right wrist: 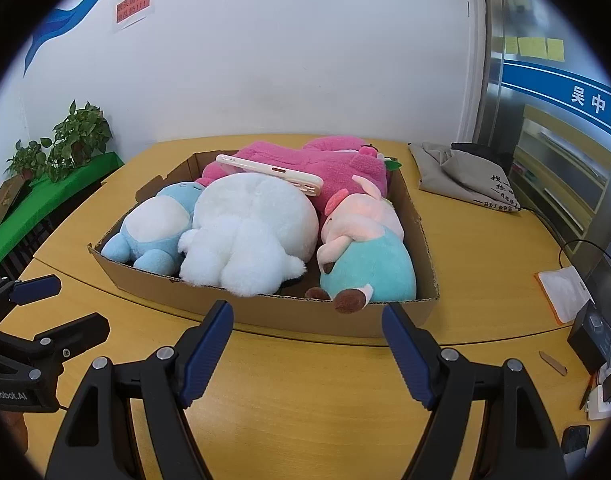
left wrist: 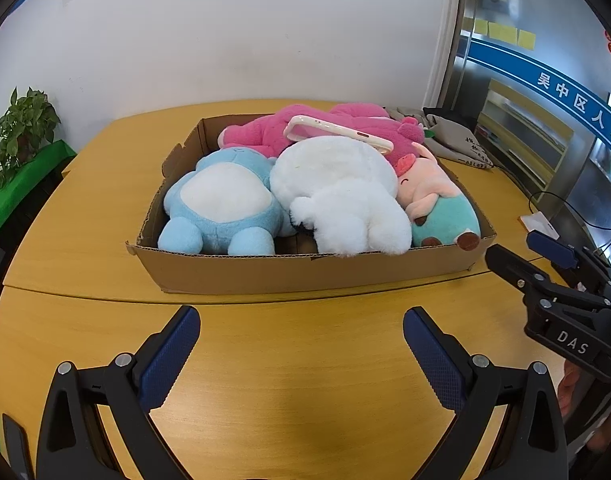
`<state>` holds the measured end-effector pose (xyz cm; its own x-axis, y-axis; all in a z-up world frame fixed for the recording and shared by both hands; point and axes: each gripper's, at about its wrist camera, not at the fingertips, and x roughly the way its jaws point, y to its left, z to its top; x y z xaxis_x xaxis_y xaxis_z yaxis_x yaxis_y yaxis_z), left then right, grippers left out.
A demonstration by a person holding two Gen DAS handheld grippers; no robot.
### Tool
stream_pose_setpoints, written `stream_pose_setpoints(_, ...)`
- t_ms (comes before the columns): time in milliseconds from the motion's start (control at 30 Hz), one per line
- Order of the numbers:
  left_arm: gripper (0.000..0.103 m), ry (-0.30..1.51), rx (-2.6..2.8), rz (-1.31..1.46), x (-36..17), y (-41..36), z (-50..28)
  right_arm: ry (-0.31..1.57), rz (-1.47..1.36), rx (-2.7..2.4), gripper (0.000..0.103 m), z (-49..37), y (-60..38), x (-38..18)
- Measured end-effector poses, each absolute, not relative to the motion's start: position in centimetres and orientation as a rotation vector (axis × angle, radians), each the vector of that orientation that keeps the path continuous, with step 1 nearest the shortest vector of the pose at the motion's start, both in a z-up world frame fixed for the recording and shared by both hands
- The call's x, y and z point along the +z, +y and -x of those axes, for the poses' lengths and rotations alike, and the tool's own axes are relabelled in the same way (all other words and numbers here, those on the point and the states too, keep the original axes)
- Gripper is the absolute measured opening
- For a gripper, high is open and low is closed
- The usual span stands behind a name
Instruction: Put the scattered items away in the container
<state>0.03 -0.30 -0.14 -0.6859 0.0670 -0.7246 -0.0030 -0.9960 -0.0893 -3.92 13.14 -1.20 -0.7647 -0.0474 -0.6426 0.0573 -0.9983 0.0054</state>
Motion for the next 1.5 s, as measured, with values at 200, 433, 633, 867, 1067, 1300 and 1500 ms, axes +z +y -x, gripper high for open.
stream_pose_setpoints(200,0.103,-0.128,2.836,1.231,-1.3,-2.7,-0.3,0.056,-0.999,-2.894,0.077,3.6,13.7,-1.1)
stream_pose_setpoints(433,0.103,-0.075,2.831,1.283,-4.9,-7.3,-0.9,0.016,-1.040,-2.790,0.077,2.8,19.1,-3.6)
stream_pose_setpoints(633,0.103,-0.015,2.815,1.378,-9.7,-14.0,-1.3,0.186,-1.139,-2.741,0.077,1.8,24.4,-9.1)
stream_pose_setpoints(867,0.103,0.068,2.723,1.399,-13.3,-17.5,-2.2,0.211,-1.235,-2.618,0.077,0.5,28.3,-14.1)
stream_pose_setpoints(1067,0.103,0.123,2.652,1.350,-13.9,-18.7,-3.1,0.273,-1.228,-2.519,0.079,0.2,28.5,-15.1)
stream_pose_setpoints(1300,0.103,0.085,2.690,1.374,-13.4,-22.8,-0.7,0.298,-1.224,-2.444,0.093,1.3,29.2,-15.3)
stream_pose_setpoints(1500,0.103,0.115,2.640,1.351,-13.4,-23.7,0.7,0.310,-1.234,-2.407,0.103,2.5,29.7,-15.5)
